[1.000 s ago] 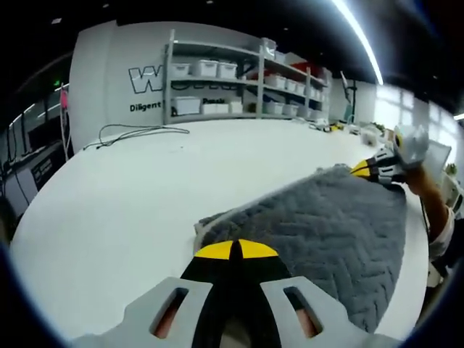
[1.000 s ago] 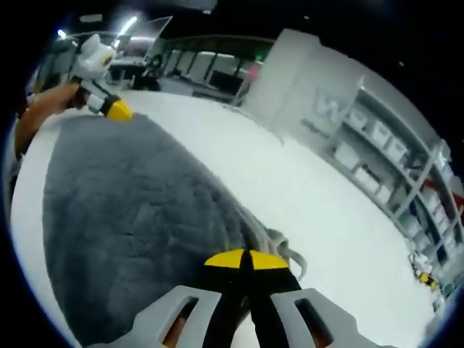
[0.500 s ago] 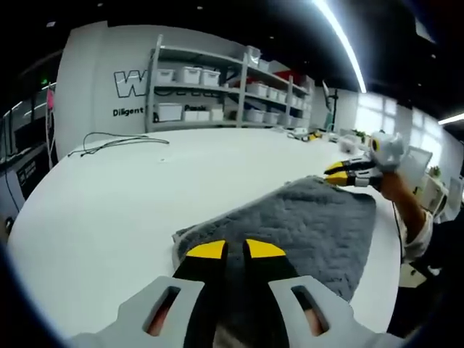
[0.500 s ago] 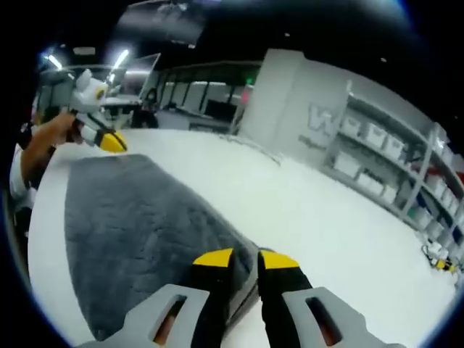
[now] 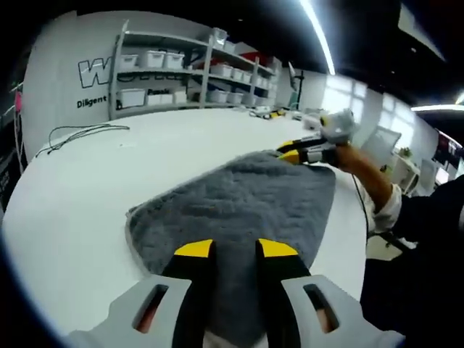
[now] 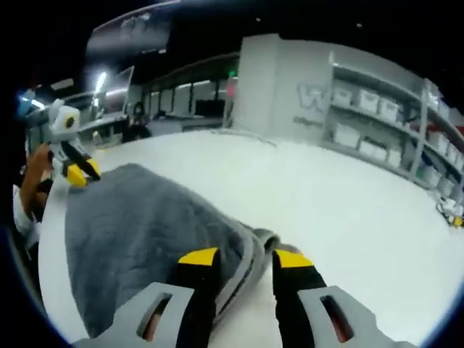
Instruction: Open the folded towel by lifting each exposed corner and separating the folded layers until the towel lies flat within the target outline without major curled edges
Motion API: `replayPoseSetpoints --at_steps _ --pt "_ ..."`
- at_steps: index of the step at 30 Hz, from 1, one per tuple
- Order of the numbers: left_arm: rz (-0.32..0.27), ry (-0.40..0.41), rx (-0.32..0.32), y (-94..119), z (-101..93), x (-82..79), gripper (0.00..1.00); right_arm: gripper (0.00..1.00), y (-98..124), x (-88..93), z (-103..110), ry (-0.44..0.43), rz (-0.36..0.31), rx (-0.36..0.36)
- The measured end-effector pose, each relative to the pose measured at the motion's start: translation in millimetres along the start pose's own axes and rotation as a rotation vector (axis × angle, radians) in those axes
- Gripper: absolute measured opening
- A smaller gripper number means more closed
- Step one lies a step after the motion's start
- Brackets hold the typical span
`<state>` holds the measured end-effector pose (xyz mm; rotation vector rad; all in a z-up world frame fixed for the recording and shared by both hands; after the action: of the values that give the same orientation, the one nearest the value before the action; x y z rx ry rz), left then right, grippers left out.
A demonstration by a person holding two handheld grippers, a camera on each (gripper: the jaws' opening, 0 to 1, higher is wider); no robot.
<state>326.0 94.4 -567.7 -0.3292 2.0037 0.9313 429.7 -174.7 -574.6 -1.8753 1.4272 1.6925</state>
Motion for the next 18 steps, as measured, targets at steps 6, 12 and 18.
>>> replayPoseSetpoints --at_steps 6,12,18 --pt "0.015 -0.004 0.015 -1 -3.7 3.2 0.20 0.24 -1 2.3 4 -0.008 0.007 -0.013" --pt "0.058 -0.008 0.030 0 -22.8 19.3 0.15 0.20 -3 3.8 5 0.006 0.012 -0.028" --pt "0.124 -0.002 0.077 6 -35.7 33.7 0.03 0.13 -2 5.1 6 0.014 0.009 -0.031"
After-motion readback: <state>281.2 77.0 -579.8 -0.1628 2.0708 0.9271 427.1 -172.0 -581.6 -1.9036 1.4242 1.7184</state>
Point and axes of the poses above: the point that each gripper's makers call its tool centre point, and the gripper's own axes: y roughly backward along the fingers, z roughly to its left, x roughly out of its underside, the point moved 2 cm from there along y, roughly backward along the fingers, and after that the axes turned 14 degrees about y, right-handed, at the moved point
